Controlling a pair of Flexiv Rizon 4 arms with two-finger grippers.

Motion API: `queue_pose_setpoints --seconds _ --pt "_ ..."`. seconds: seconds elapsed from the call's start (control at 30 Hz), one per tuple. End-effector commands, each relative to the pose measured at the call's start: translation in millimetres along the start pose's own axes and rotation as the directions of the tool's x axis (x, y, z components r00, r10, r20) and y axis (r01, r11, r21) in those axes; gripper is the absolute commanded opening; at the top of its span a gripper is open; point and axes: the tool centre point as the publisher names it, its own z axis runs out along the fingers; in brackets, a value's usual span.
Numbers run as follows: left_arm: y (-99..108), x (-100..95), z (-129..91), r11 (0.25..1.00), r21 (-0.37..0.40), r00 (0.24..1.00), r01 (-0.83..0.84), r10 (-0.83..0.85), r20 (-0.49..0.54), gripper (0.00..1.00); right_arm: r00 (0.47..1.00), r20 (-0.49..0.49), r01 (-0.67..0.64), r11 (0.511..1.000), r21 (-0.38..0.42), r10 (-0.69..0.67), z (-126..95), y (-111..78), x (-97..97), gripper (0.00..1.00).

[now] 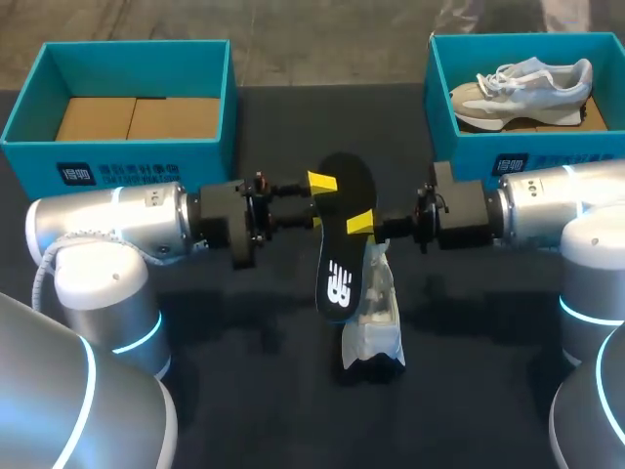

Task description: Take the shoe out of the shoebox, open the shoe tongue, remove and reinsert the insole, then place the shoe into the shoebox

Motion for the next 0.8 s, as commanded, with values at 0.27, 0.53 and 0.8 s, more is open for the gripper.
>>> queue_pose_setpoints --seconds 0.27,0.53,0.8 --pt "3.2 7.0 7.2 1.000 -0.005 1.000 0.004 -0.004 0.004 0.44 1.000 0.002 0.000 1.000 -0.003 0.000 1.7 -0.9 0.2 0.00" --pt "5.2 11.3 10.0 1.000 0.001 1.000 0.010 -0.010 -0.007 0.31 1.000 0.002 0.000 1.000 -0.003 0.000 1.7 -0.9 0.2 0.00" --pt "8.2 12.7 15.6 1.000 0.010 1.000 0.006 -0.006 -0.018 0.21 1.000 0.002 0.000 1.000 -0.003 0.000 1.7 -0.9 0.2 0.00"
